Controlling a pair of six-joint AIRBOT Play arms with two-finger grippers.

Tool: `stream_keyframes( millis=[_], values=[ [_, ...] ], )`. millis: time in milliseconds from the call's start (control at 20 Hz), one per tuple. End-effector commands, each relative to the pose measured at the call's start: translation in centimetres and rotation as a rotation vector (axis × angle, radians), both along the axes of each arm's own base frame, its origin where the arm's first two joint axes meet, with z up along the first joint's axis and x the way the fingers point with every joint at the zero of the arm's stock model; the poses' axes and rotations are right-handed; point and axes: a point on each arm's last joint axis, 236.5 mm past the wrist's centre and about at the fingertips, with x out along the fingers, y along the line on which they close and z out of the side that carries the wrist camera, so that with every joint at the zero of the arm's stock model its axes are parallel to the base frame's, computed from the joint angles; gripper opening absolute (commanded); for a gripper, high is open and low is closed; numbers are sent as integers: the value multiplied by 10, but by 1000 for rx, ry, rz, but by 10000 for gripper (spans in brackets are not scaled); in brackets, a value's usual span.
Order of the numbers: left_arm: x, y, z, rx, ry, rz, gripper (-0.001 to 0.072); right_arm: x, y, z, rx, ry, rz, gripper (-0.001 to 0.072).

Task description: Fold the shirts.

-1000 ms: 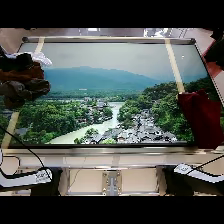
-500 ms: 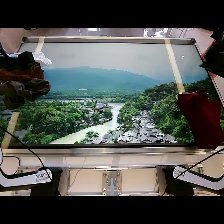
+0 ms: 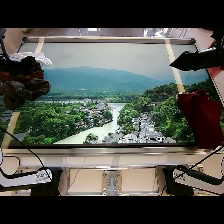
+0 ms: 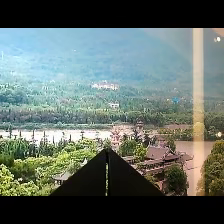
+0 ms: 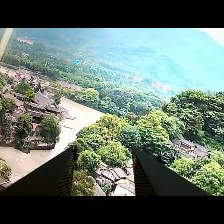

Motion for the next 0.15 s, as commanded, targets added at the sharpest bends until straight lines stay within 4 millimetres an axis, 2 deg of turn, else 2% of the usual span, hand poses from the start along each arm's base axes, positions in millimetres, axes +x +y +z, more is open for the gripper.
stream_keyframes(
  millis=[0,100],
  values=[
    [-2,-1,-1,-3,11,-6,14,-2,8,0,-1,1,21,403],
    [-2,-1,-1,-3,11,-6,14,-2,8,0,-1,0,21,403]
  ],
)
